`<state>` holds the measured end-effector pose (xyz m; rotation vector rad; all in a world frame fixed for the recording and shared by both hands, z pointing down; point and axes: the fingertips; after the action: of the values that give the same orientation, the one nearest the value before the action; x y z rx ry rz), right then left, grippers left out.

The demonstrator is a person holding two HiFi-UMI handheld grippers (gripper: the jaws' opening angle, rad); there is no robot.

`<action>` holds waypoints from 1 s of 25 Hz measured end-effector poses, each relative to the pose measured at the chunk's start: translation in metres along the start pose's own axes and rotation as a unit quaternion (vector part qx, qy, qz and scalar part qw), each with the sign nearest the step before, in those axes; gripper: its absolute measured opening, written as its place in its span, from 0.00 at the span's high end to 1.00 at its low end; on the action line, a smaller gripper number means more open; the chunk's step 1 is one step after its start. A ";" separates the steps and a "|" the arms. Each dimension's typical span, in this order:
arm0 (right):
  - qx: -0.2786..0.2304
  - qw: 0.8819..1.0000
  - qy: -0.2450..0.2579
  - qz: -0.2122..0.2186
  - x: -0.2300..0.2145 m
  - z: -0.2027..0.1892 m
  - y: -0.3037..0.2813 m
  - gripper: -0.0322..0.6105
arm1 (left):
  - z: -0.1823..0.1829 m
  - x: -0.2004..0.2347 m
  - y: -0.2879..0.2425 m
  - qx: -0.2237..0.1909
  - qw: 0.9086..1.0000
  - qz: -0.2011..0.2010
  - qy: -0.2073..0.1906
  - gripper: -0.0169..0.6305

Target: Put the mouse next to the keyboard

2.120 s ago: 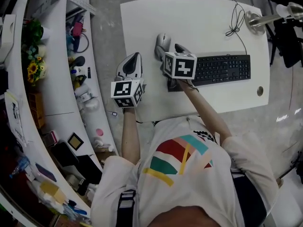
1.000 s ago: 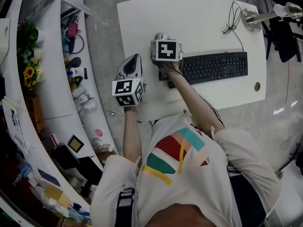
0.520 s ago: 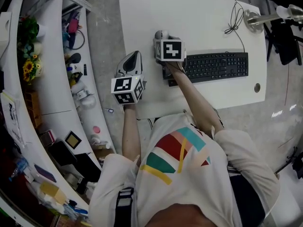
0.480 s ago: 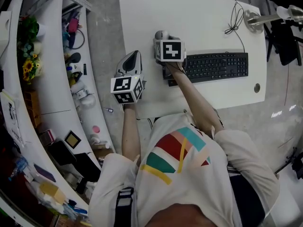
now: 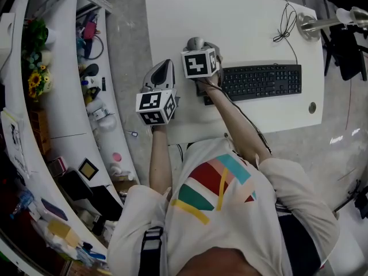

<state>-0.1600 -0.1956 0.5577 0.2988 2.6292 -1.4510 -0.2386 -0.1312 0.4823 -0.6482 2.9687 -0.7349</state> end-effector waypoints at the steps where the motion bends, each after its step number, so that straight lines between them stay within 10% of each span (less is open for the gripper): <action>1: -0.002 1.000 0.005 -0.005 0.000 -0.001 -0.002 0.54 | 0.000 0.000 0.000 -0.001 1.000 -0.001 0.000 0.91; 25: -0.017 0.998 0.026 0.049 0.009 0.001 0.006 0.52 | 0.005 0.004 0.006 -0.026 0.999 0.002 0.027 0.91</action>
<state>-0.1673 -0.1926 0.5507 0.4617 2.6359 -1.3848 -0.2435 -0.1302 0.4761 -0.6334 3.0465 -0.6876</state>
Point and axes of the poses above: the fingertips, and each gripper's own axes: y backward along the fingers, x to its left, z out of its top, and after that the axes turned 14 degrees about -y, right-handed
